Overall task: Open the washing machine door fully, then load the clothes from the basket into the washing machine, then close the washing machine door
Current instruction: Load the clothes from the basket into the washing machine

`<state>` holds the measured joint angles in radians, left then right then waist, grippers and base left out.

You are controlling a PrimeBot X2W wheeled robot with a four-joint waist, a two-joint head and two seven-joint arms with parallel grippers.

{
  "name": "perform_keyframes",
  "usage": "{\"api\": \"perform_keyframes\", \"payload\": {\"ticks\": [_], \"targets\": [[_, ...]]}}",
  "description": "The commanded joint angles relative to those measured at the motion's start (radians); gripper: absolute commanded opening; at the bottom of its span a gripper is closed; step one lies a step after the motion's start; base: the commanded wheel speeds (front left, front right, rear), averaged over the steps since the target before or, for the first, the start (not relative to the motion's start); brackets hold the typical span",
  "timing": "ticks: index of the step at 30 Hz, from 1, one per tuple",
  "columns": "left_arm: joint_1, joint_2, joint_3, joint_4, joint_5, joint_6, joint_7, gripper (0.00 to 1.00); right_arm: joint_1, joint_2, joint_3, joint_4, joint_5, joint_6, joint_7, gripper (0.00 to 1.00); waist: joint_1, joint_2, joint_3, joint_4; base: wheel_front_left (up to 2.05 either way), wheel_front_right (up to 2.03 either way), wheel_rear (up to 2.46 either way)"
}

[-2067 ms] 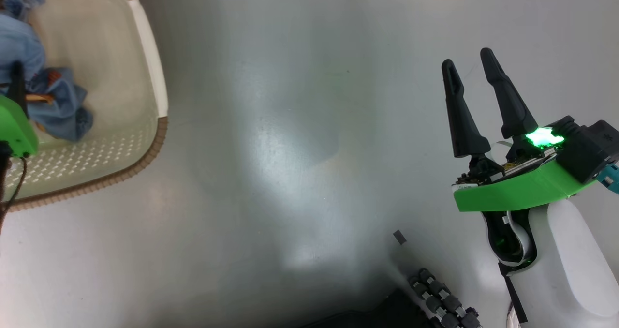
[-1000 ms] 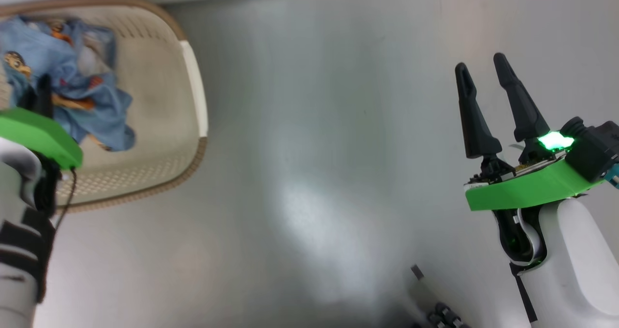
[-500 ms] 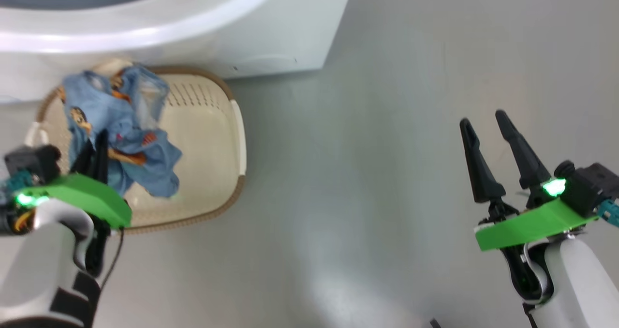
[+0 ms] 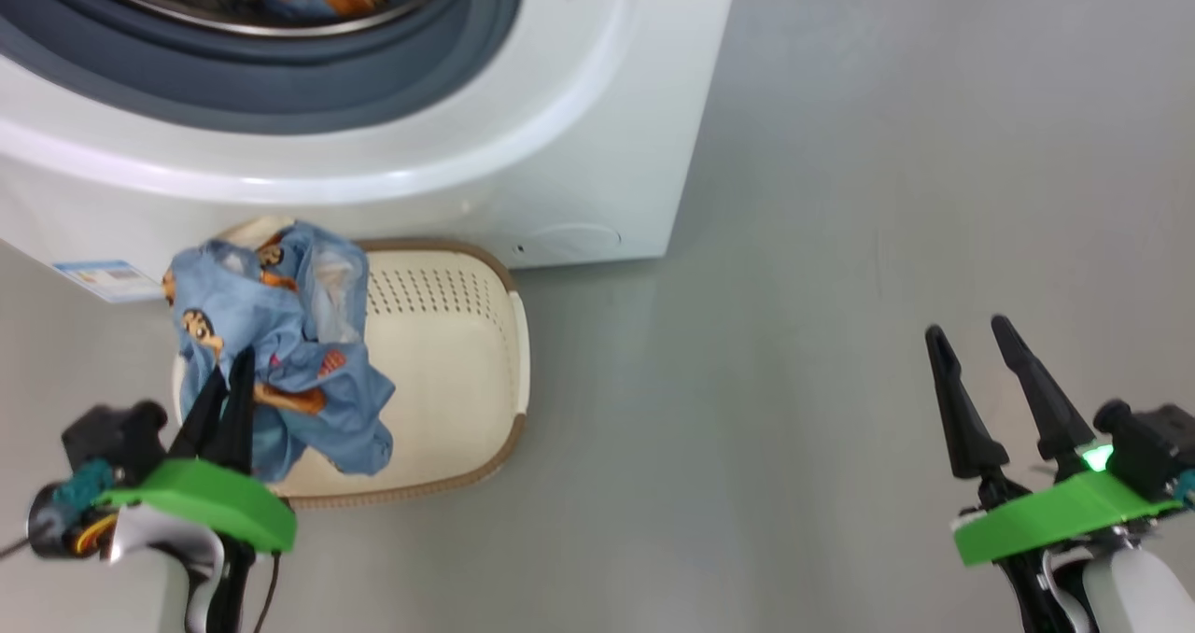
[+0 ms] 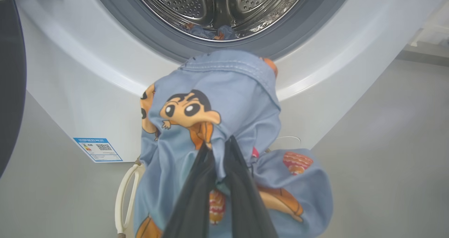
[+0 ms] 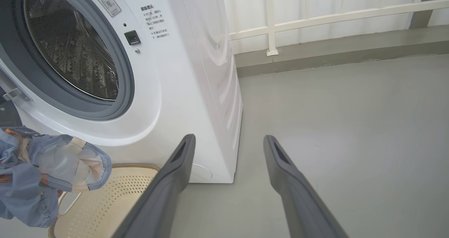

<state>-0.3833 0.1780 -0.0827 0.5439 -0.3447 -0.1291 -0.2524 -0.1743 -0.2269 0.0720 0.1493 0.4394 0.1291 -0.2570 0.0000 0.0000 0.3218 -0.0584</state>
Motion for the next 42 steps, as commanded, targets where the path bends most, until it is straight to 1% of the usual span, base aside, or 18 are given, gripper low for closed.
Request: {"api": "perform_keyframes", "payload": {"ticks": [1, 15, 24, 34, 42], "targets": [[0.030, 0.025, 0.050, -0.055, 0.015, -0.001, -0.009, 0.00, 0.031, -0.017, 0.008, -0.022, 0.002, 0.002, -0.005, 1.00, 0.0000, 0.0000, -0.065, 0.029, 0.00, 0.00, 0.00], [0.253, -0.020, 0.148, -0.298, 0.071, -0.001, -0.009, 0.00, 0.135, -0.028, -0.042, -0.029, 0.001, 0.002, -0.005, 1.00, 0.0000, 0.0000, -0.145, 0.054, 0.00, 0.00, 0.00], [0.358, -0.052, 0.182, -0.436, 0.103, -0.001, -0.009, 0.00, 0.160, -0.019, -0.055, -0.037, -0.003, 0.002, -0.005, 1.00, 0.0000, 0.0000, -0.145, 0.055, 0.00, 0.00, 0.00], [0.369, -0.067, 0.193, -0.480, 0.108, -0.002, -0.009, 0.00, 0.149, -0.015, -0.056, -0.041, -0.003, 0.002, -0.005, 1.00, 0.0000, 0.0000, -0.125, 0.051, 0.00, 0.00, 0.00], [0.318, -0.062, 0.168, -0.488, 0.105, -0.002, -0.009, 0.00, 0.129, -0.007, -0.057, -0.050, -0.004, 0.002, -0.005, 1.00, 0.0000, 0.0000, -0.082, 0.045, 0.00, 0.00, 0.00]]}}
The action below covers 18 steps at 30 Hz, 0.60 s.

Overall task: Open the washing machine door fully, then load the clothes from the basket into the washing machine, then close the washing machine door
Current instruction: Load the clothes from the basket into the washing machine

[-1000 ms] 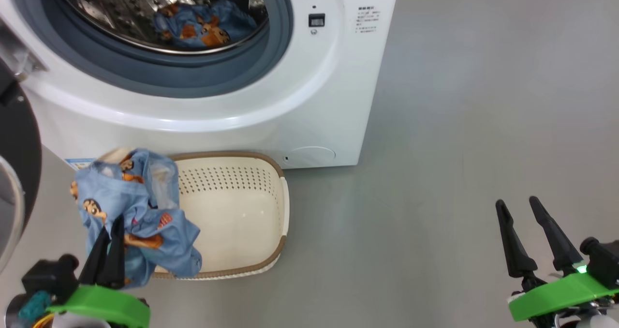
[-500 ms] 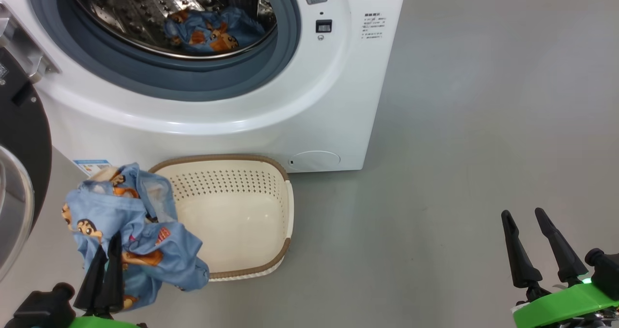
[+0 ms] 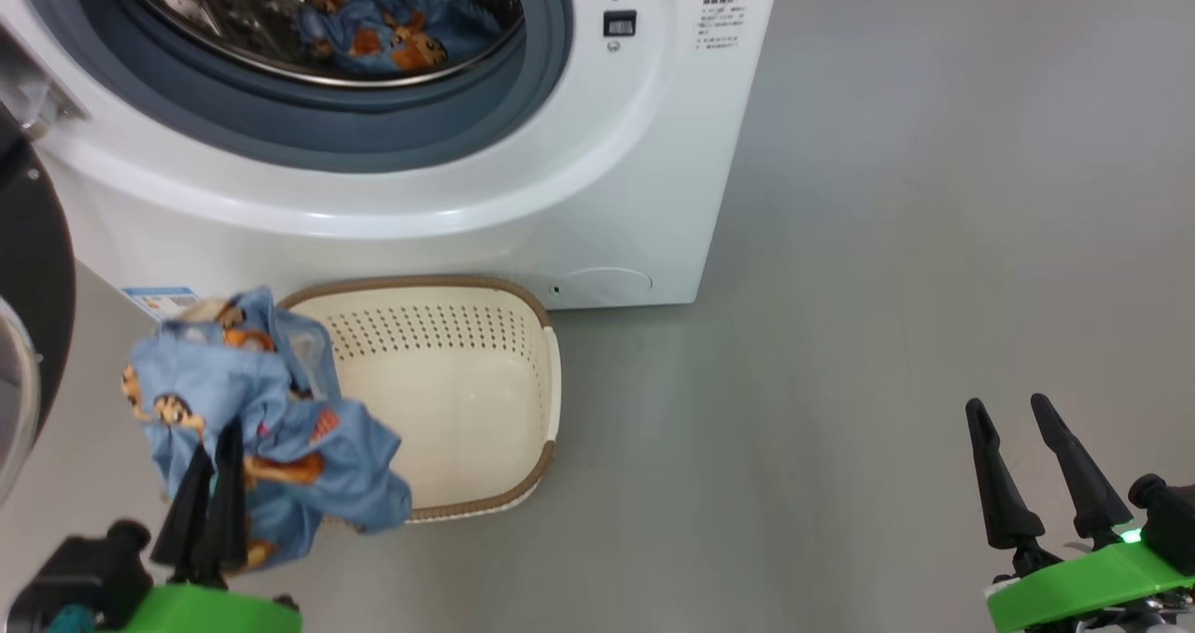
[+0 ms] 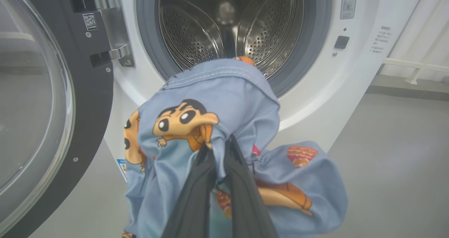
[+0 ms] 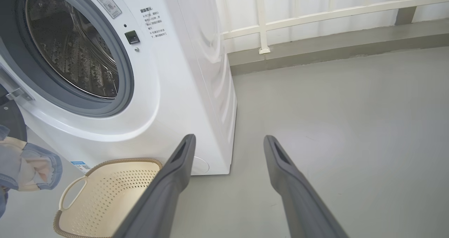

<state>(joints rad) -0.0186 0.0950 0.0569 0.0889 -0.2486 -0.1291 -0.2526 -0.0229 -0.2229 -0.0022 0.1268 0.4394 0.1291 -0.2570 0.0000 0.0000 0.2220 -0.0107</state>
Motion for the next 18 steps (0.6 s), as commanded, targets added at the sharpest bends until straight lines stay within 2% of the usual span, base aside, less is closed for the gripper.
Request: {"api": "perform_keyframes", "payload": {"ticks": [1, 9, 18], "targets": [[-0.060, 0.023, 0.025, -0.033, 0.007, -0.002, -0.009, 0.00, -0.027, -0.009, 0.018, -0.029, -0.004, 0.002, -0.005, 1.00, 0.0000, 0.0000, 0.028, -0.004, 0.00, 0.00, 0.00], [-0.219, 0.075, -0.009, -0.010, 0.004, -0.002, -0.009, 0.00, -0.079, 0.011, 0.032, -0.033, -0.004, 0.002, -0.005, 1.00, 0.0000, 0.0000, 0.114, -0.035, 0.00, 0.00, 0.00], [-0.494, 0.145, -0.022, 0.059, 0.009, -0.002, -0.009, 0.00, -0.136, 0.037, 0.050, -0.031, -0.001, 0.002, -0.005, 1.00, 0.0000, 0.0000, 0.201, -0.084, 0.00, 0.00, 0.00]]}}
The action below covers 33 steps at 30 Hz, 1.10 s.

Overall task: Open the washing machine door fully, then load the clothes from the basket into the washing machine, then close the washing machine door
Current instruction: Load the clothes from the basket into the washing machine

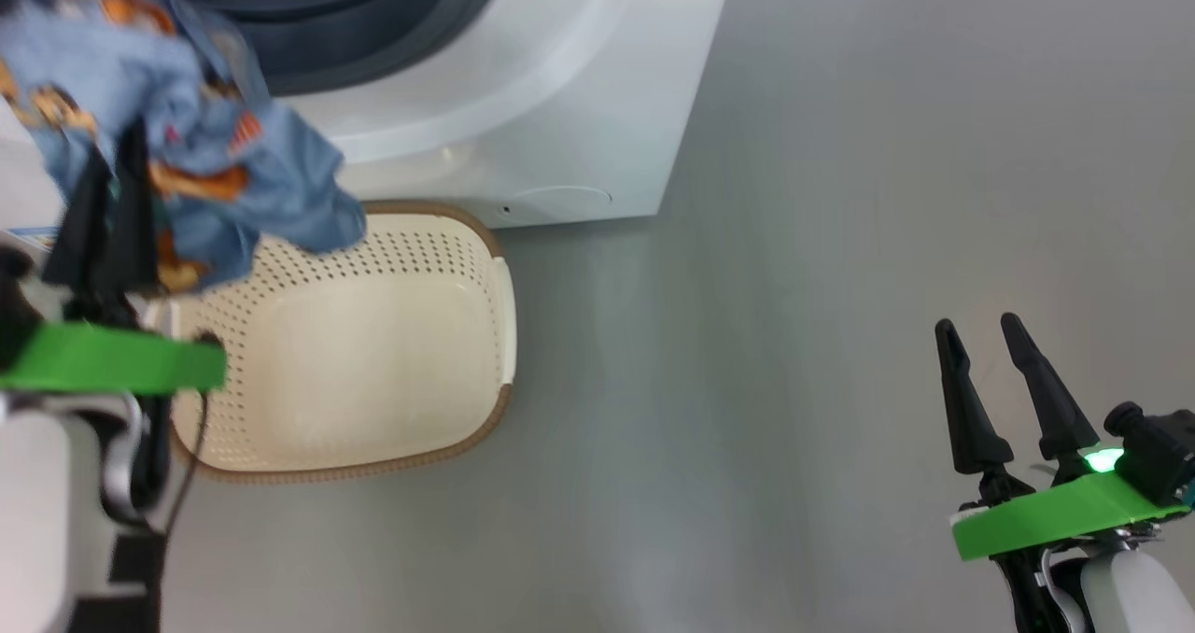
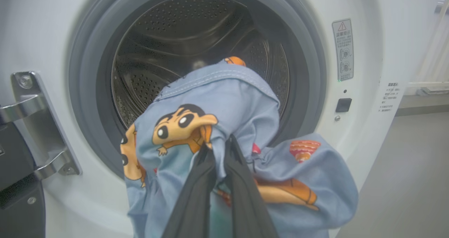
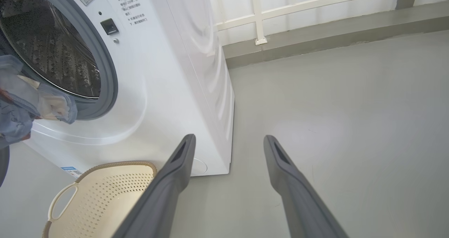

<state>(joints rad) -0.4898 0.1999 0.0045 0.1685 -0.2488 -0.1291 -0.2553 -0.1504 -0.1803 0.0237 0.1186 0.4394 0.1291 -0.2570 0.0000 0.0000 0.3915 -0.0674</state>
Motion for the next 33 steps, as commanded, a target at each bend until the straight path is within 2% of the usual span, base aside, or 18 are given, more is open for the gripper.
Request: {"api": "perform_keyframes", "payload": {"ticks": [1, 6, 15, 24, 30, 33], "targets": [[-0.056, 0.047, 0.030, -0.012, 0.008, -0.002, -0.006, 0.00, -0.015, -0.003, 0.027, -0.024, 0.000, 0.002, -0.005, 1.00, 0.0000, 0.0000, 0.041, -0.033, 0.00, 0.00, 0.00], [-0.220, 0.076, 0.029, 0.085, -0.019, -0.002, -0.006, 0.00, -0.051, 0.011, 0.037, -0.025, 0.002, 0.002, -0.005, 1.00, 0.0000, 0.0000, 0.090, -0.063, 0.00, 0.00, 0.00], [-0.479, 0.135, 0.013, 0.398, -0.035, -0.002, -0.006, 0.00, -0.105, 0.044, 0.060, -0.026, 0.008, 0.002, -0.005, 1.00, 0.0000, 0.0000, 0.171, -0.118, 0.00, 0.00, 0.00], [-0.697, 0.178, -0.030, 0.637, -0.031, -0.002, -0.006, 0.00, -0.145, 0.064, 0.074, -0.029, 0.012, 0.002, -0.005, 1.00, 0.0000, 0.0000, 0.237, -0.160, 0.00, 0.00, 0.00], [-0.796, 0.203, -0.047, 0.672, 0.008, -0.001, -0.006, 0.00, -0.161, 0.070, 0.084, -0.030, 0.014, 0.002, -0.005, 1.00, 0.0000, 0.0000, 0.259, -0.176, 0.00, 0.00, 0.00], [-0.839, 0.210, -0.043, 0.611, 0.042, 0.005, -0.006, 0.00, -0.169, 0.072, 0.089, -0.031, 0.014, 0.002, -0.005, 1.00, 0.0000, 0.0000, 0.271, -0.183, 0.00, 0.00, 0.00]]}}
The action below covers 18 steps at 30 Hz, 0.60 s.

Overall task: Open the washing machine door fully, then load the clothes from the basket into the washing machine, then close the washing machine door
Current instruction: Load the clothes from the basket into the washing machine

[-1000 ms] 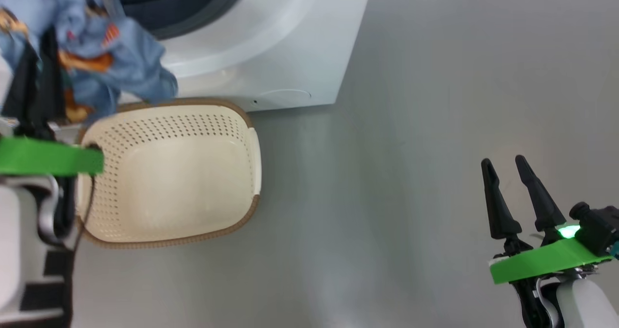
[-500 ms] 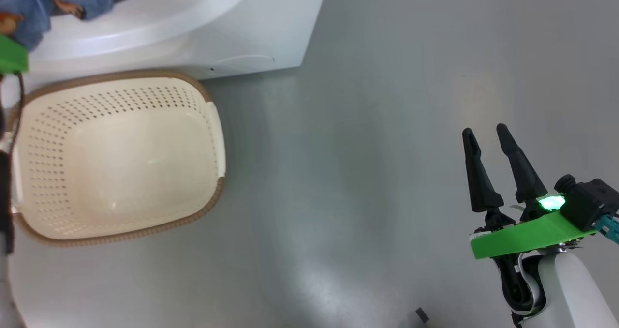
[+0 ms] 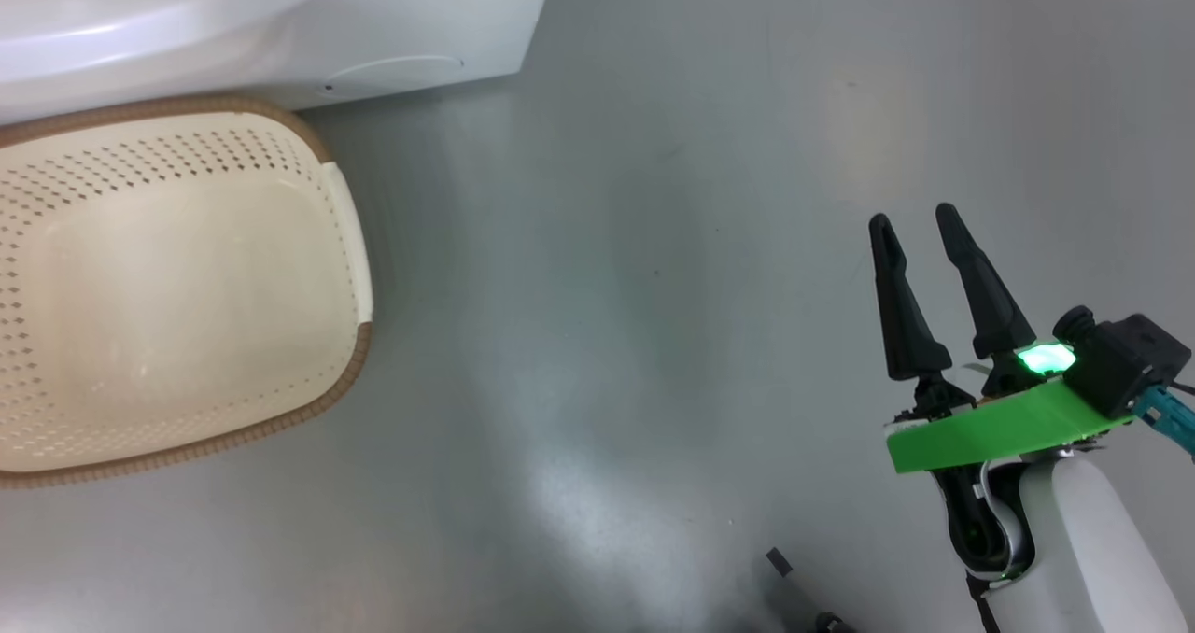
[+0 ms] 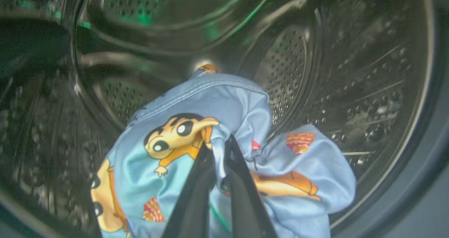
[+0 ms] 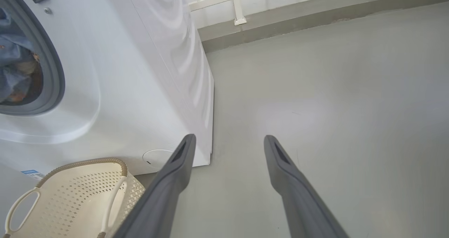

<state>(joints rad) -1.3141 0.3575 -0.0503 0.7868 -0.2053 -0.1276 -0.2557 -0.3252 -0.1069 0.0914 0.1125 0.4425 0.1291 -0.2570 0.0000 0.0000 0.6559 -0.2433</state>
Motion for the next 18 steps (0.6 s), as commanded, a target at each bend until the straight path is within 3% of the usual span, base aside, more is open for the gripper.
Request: {"api": "perform_keyframes", "payload": {"ticks": [1, 2, 3, 4, 5, 18], "targets": [[-0.023, 0.057, 0.013, -0.044, 0.016, 0.007, -0.006, 0.00, 0.002, -0.001, 0.024, -0.026, 0.011, 0.002, -0.005, 1.00, 0.0000, 0.0000, 0.011, -0.010, 0.00, 0.00, 0.00], [-0.024, 0.058, 0.019, -0.079, 0.030, 0.014, -0.006, 0.00, -0.001, 0.000, 0.027, -0.026, 0.011, 0.002, -0.005, 1.00, 0.0000, 0.0000, 0.014, -0.013, 0.00, 0.00, 0.00], [-0.021, 0.057, 0.030, -0.104, 0.036, 0.021, -0.006, 0.07, -0.003, 0.001, 0.031, -0.026, 0.011, 0.002, -0.005, 1.00, 0.0000, 0.0000, 0.017, -0.017, 0.00, 0.00, 0.00], [-0.017, 0.058, 0.040, -0.123, 0.044, 0.025, -0.006, 0.44, -0.006, 0.002, 0.035, -0.025, 0.012, 0.002, -0.005, 1.00, 0.0000, 0.0000, 0.020, -0.020, 0.00, 0.00, 0.00], [-0.012, 0.059, 0.049, -0.134, 0.050, 0.026, -0.006, 1.00, -0.009, 0.004, 0.038, -0.025, 0.012, 0.002, -0.005, 1.00, 0.0000, 0.0000, 0.022, -0.023, 0.00, 0.00, 0.00], [0.111, -0.003, 0.116, -0.108, 0.061, 0.012, -0.006, 1.00, -0.009, -0.002, 0.033, -0.020, 0.008, 0.002, -0.005, 1.00, 0.0000, 0.0000, -0.002, 0.006, 0.00, 0.00, 0.00]]}}
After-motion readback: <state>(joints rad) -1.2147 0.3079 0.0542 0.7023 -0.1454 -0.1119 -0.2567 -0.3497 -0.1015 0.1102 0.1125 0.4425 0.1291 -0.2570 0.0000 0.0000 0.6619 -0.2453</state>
